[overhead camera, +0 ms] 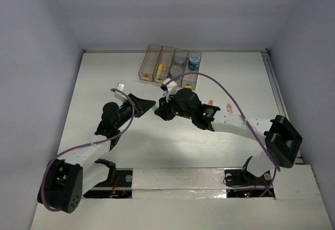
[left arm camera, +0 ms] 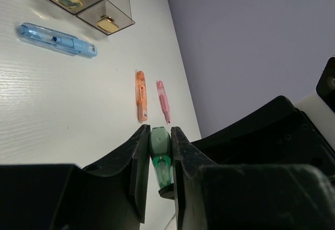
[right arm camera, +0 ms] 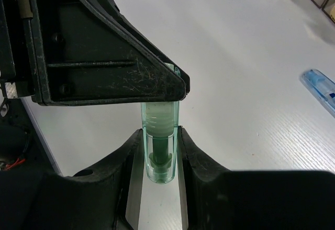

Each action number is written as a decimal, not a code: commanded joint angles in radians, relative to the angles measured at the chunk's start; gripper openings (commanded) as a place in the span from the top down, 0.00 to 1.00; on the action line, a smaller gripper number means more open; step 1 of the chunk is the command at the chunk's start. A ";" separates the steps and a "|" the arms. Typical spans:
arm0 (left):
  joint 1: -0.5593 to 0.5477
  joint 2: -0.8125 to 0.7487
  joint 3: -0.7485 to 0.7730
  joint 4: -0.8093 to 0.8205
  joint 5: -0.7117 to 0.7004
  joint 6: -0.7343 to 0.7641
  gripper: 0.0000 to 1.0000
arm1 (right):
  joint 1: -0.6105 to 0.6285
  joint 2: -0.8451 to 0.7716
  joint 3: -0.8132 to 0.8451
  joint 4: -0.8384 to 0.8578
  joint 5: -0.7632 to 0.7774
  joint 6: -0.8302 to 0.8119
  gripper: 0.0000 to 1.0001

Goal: Sort the stationery into containers
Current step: Close the pen cap on the pen.

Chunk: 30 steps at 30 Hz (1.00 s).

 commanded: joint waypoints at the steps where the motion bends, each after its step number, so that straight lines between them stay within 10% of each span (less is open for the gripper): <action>1: -0.039 -0.029 0.023 -0.018 0.086 0.033 1.00 | 0.010 -0.015 0.048 0.157 0.019 0.008 0.72; 6: -0.039 -0.011 0.046 0.001 0.100 0.022 1.00 | 0.010 -0.077 -0.025 0.163 0.024 0.035 0.36; 15: -0.039 -0.001 0.064 0.016 0.103 0.008 1.00 | 0.010 -0.148 -0.104 0.131 0.061 0.047 0.17; 30: -0.039 -0.037 0.110 -0.048 0.082 0.037 1.00 | 0.010 -0.122 -0.144 0.086 -0.011 0.069 0.38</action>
